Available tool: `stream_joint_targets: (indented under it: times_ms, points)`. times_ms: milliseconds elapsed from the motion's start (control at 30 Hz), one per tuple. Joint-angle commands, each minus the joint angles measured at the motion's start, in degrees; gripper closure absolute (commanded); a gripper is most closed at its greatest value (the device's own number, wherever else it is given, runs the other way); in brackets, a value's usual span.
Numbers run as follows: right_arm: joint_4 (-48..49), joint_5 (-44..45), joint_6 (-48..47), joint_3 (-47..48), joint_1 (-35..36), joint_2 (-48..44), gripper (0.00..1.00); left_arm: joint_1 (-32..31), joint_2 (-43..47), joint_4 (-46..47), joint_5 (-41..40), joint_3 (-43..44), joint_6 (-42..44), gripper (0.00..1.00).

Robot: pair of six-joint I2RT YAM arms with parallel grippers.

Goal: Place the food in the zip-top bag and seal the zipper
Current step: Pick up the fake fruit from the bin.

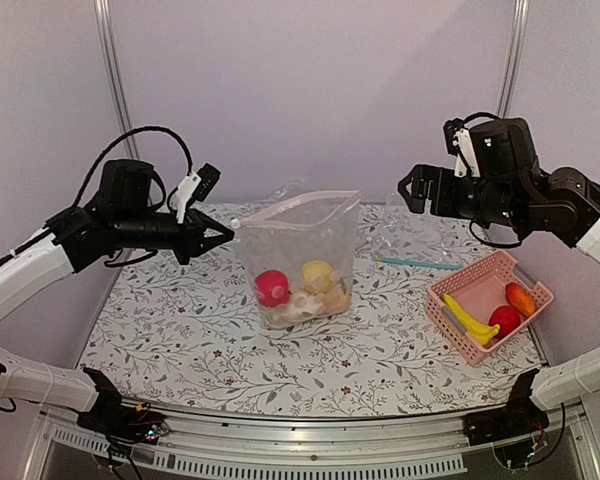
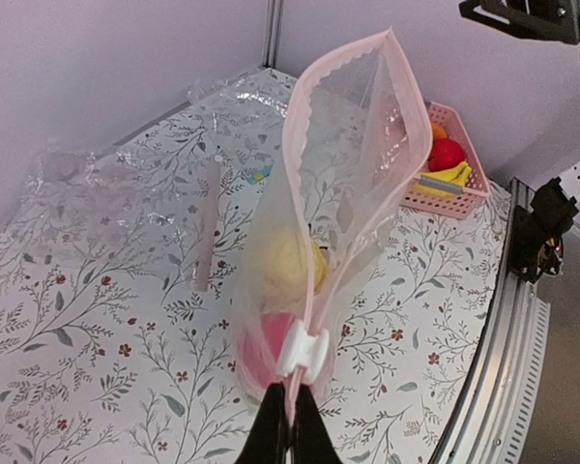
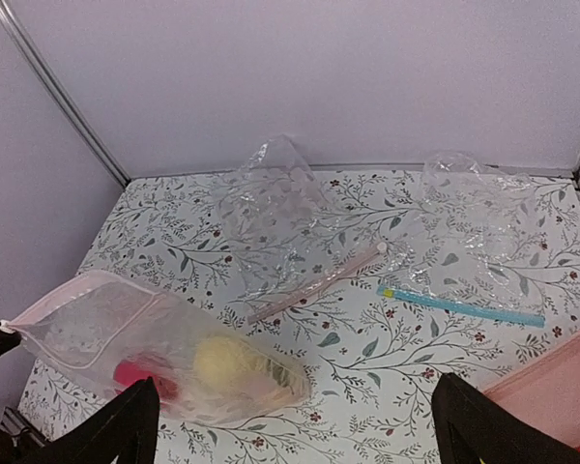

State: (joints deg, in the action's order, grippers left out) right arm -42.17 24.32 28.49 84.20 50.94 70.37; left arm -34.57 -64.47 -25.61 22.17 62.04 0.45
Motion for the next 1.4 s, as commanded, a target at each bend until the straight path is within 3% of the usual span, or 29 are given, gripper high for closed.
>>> stream_joint_targets:
  times_ms: [0, 200, 433, 533, 933, 1200, 1367]
  points:
    - [-9.99, 3.28, 3.52, -6.49, -7.75, -4.37, 0.01, 0.99, 1.32, 1.07, -0.55, -1.04, -0.25, 1.0]
    - [-12.08, 1.25, 7.53, -18.46, -21.62, -10.56, 0.01, 1.08, 1.31, 0.85, -0.77, -1.09, -0.23, 1.0]
    - [-13.93, -8.22, 7.41, -30.1, -36.25, -10.03, 0.01, 1.08, 1.52, 0.77, -1.0, -1.22, -0.27, 1.0]
    - [-15.07, -8.3, 7.51, -32.62, -40.57, -9.64, 0.01, 1.08, 1.44, 0.85, -0.67, -1.22, -0.27, 1.0]
    - [-10.82, -8.22, 3.4, -36.21, -46.02, -1.81, 0.01, 1.08, 1.75, 1.1, -0.42, -1.34, -1.76, 1.0]
    - [-7.61, -11.21, 0.73, -36.05, -48.87, 4.02, 0.07, 1.08, 2.21, 1.09, -0.66, -1.4, -1.77, 1.0]
    - [-7.7, -8.39, 0.82, -36.46, -49.05, 6.15, 0.09, 1.08, 2.32, 1.17, -0.73, -1.48, -1.7, 1.0]
